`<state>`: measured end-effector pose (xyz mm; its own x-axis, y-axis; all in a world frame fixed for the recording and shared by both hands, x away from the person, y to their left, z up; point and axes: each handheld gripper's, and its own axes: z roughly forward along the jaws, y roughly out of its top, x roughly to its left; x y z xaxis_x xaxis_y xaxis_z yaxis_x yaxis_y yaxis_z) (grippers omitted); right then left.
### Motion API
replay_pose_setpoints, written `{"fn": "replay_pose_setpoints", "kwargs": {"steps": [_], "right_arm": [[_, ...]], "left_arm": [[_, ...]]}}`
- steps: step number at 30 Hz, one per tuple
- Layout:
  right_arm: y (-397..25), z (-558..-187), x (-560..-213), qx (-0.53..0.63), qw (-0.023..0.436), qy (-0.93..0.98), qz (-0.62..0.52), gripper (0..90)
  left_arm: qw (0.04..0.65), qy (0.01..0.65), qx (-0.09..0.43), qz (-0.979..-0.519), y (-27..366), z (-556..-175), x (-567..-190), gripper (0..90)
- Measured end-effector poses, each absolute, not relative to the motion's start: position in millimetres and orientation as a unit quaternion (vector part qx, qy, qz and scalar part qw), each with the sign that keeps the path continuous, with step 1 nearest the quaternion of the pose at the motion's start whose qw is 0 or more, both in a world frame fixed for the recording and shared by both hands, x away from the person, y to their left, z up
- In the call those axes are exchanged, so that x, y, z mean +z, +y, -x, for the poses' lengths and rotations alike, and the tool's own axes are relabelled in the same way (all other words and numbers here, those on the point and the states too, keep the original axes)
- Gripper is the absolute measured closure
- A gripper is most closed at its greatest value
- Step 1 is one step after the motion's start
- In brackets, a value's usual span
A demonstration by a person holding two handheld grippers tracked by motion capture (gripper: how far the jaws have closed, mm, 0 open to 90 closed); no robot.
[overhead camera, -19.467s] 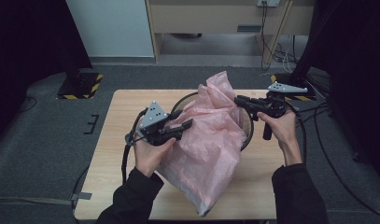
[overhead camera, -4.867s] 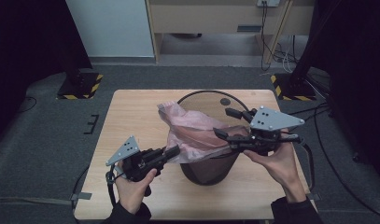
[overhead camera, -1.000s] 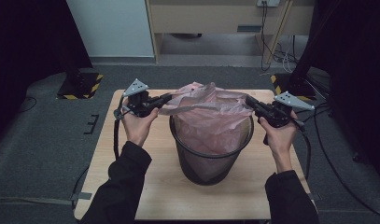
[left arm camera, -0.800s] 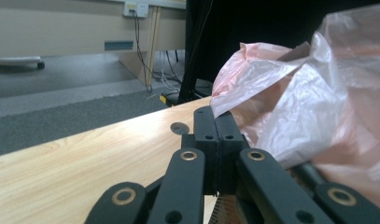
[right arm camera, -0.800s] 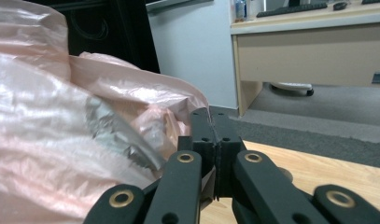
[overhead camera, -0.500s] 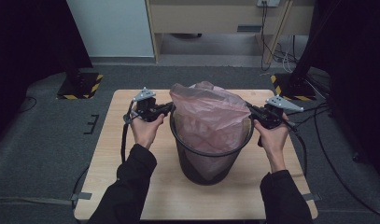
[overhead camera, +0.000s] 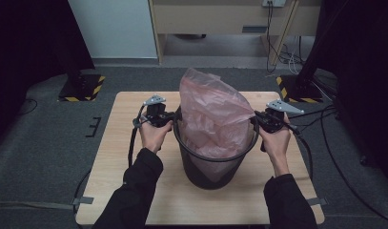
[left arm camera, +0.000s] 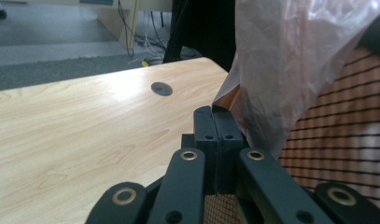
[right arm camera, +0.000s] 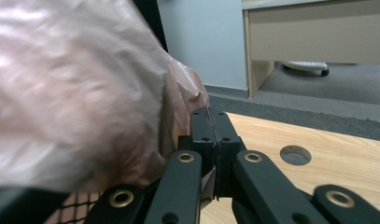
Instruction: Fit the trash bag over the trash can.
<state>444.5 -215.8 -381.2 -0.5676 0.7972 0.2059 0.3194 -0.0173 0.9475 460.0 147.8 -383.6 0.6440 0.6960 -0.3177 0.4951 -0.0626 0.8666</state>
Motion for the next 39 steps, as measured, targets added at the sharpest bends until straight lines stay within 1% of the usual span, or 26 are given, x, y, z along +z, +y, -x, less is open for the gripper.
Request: {"fn": "replay_pose_setpoints", "kwargs": {"steps": [4, 8, 9, 12, 13, 15, 17, 20, 22, 25, 28, 29, 30, 31, 34, 37, 39], "right_arm": [[-214, -447, -383, 0.572, 0.206, 0.674, -0.419, 90.0], [-214, -447, -383, 0.567, 0.198, 0.68, -0.421, 90.0], [-215, -447, -383, 0.564, 0.198, 0.68, -0.425, 90.0], [-218, -447, -384, 0.544, 0.218, 0.686, -0.431, 90.0], [-219, -446, -385, 0.54, 0.222, 0.686, -0.434, 90.0], [-223, -446, -389, 0.554, 0.212, 0.678, -0.435, 90.0], [-224, -446, -392, 0.556, 0.213, 0.677, -0.432, 90.0], [-223, -445, -392, 0.554, 0.213, 0.68, -0.429, 88.9], [-224, -444, -391, 0.553, 0.21, 0.682, -0.429, 85.7], [-228, -440, -388, 0.557, 0.211, 0.68, -0.427, 76.6], [-233, -435, -384, 0.573, 0.213, 0.671, -0.421, 61.7], [-235, -433, -382, 0.579, 0.215, 0.666, -0.418, 58.2], [-236, -431, -381, 0.585, 0.21, 0.664, -0.417, 56.6], [-237, -429, -380, 0.589, 0.209, 0.663, -0.414, 54.4], [-238, -427, -379, 0.59, 0.206, 0.665, -0.409, 45.2], [-239, -427, -379, 0.59, 0.209, 0.661, -0.413, 41.5], [-238, -429, -379, 0.594, 0.215, 0.655, -0.414, 39.7]], "left_arm": [[0.549, 0.414, 0.082, -0.722, 147, -460, -387, 90.0], [0.547, 0.432, 0.06, -0.715, 149, -462, -389, 90.0], [0.541, 0.438, 0.062, -0.715, 151, -462, -388, 90.0], [0.516, 0.452, 0.094, -0.722, 157, -464, -386, 90.0], [0.519, 0.451, 0.096, -0.72, 161, -464, -388, 90.0], [0.535, 0.437, 0.096, -0.717, 165, -463, -392, 90.0], [0.546, 0.426, 0.098, -0.715, 167, -460, -396, 89.9], [0.555, 0.428, 0.098, -0.707, 169, -456, -398, 88.6], [0.553, 0.423, 0.106, -0.71, 171, -453, -396, 85.0], [0.568, 0.422, 0.114, -0.697, 177, -447, -390, 73.0], [0.591, 0.417, 0.121, -0.68, 188, -442, -381, 60.4], [0.595, 0.413, 0.123, -0.679, 191, -439, -378, 58.3], [0.595, 0.411, 0.13, -0.678, 193, -437, -375, 56.7], [0.594, 0.407, 0.136, -0.681, 195, -434, -372, 55.7], [0.591, 0.406, 0.133, -0.685, 197, -430, -367, 54.3], [0.585, 0.408, 0.127, -0.689, 197, -430, -372, 50.4], [0.594, 0.411, 0.132, -0.679, 198, -431, -375, 48.7]]}}
